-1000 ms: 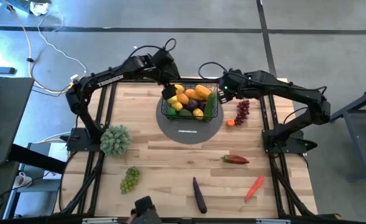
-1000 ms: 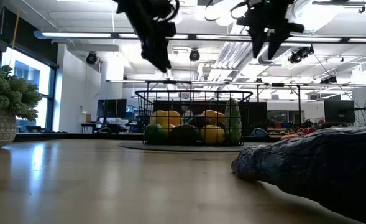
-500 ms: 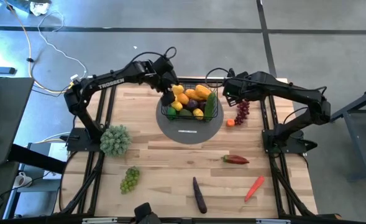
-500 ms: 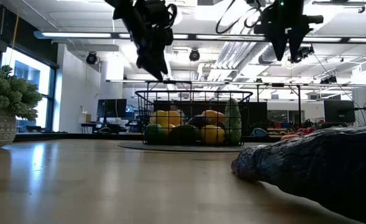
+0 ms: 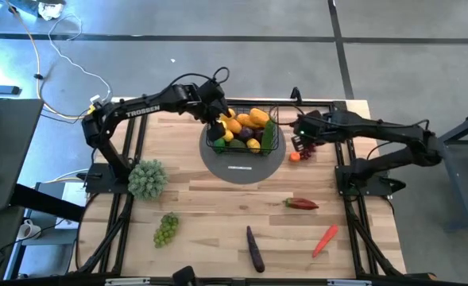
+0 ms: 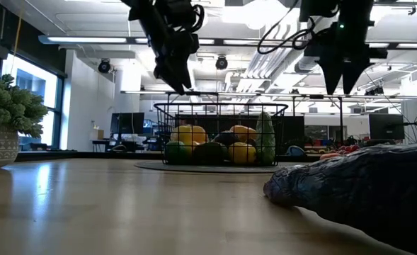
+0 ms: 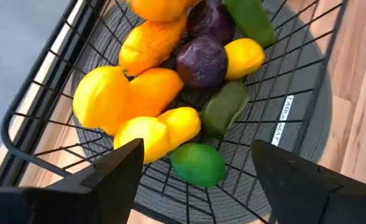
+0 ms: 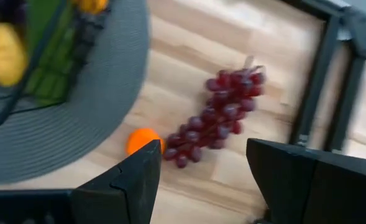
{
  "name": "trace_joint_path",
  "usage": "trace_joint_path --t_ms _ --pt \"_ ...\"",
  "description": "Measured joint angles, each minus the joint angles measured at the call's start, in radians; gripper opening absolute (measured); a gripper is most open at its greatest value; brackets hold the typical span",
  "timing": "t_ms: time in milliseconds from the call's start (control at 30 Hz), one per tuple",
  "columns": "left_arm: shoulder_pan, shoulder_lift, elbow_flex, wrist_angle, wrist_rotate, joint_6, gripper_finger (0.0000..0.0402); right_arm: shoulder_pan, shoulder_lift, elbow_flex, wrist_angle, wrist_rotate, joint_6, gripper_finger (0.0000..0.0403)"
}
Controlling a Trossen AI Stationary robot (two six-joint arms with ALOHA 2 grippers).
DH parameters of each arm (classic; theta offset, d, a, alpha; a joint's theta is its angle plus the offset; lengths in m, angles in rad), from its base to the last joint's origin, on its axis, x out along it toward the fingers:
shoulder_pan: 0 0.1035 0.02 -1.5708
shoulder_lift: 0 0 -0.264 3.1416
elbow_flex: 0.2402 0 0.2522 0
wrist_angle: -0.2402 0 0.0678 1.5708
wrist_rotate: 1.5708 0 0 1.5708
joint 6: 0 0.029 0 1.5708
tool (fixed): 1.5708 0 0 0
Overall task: Build produce basket
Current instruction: Put the orange into the wire basket
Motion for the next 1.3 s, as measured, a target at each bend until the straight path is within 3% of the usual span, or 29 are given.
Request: trace_joint_path --t_ms 300,567,900,1300 --pt "-0.04 -0.082 -0.002 0.003 0.01 -0.067 0.0287 -0.002 -0.083 -0.149 0.183 -0.087 0.018 0.022" --pt "-0.072 -0.202 -0.134 0.061 -0.061 -0.17 0.0287 -0.002 -0.079 -0.203 0.198 -0.099 0.082 0.022" --pt "-0.127 -0.326 -0.226 0.107 -0.118 -0.263 0.0287 -0.002 -0.079 -0.256 0.305 -0.182 -0.057 0.0228" --pt "-0.181 -0.346 -0.238 0.103 -0.168 -0.289 0.0287 0.002 -0.079 -0.393 0.506 -0.208 -0.168 0.0252"
